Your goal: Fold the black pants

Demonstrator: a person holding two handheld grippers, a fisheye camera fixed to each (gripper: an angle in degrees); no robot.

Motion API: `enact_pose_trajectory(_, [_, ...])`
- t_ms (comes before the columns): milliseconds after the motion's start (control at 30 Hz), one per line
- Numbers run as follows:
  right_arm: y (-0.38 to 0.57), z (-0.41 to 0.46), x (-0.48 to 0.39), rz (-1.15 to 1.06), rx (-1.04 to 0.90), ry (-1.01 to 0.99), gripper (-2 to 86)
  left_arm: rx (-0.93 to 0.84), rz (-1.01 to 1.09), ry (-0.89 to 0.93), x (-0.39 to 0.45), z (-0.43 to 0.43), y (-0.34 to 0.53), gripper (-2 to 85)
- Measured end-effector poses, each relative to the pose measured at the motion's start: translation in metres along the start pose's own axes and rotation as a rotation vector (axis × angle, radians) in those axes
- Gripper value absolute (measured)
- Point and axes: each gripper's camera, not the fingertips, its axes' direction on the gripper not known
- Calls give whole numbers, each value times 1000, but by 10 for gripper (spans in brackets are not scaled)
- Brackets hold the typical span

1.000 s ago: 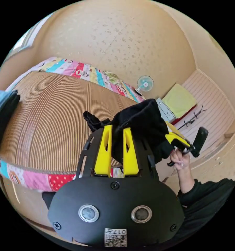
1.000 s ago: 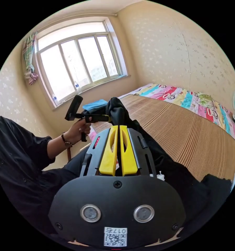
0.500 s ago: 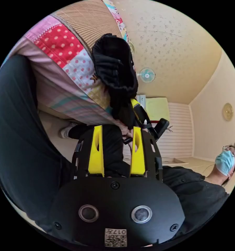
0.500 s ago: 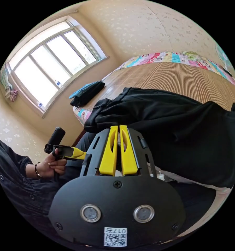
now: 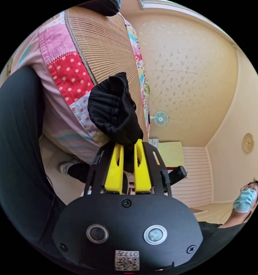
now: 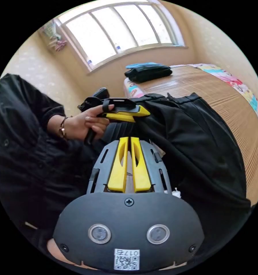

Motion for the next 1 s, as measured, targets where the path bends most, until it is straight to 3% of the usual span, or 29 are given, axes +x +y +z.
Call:
enact_pose_trajectory(133, [-13,-60,69,27,185,36,50,-39,28,-27,-12,3,12,54])
enact_pose_trajectory(200, [-40,-70,121,107,178,70,76,-46,34,-37,-21,7,21,52])
enact_pose_trajectory(367, [-140,-3,255,316,-107,289,136,-56,49,-42,-35,13,44,52])
enact_pose_trajectory(500, [-187,67,284,327,-245,265,138,-74,90,-58,-49,13,68,51])
enact_pose_trajectory(733, [-216,87,213,262,-213,412,49,-44,269,-150,-63,-11,96,41])
enact_pose_trajectory(867, [-239,-18,139,296,35,587,41,28,554,-316,-22,-41,91,33])
enact_pose_trajectory(1000, [-252,-126,53,279,257,811,39,154,784,-305,48,-75,81,24])
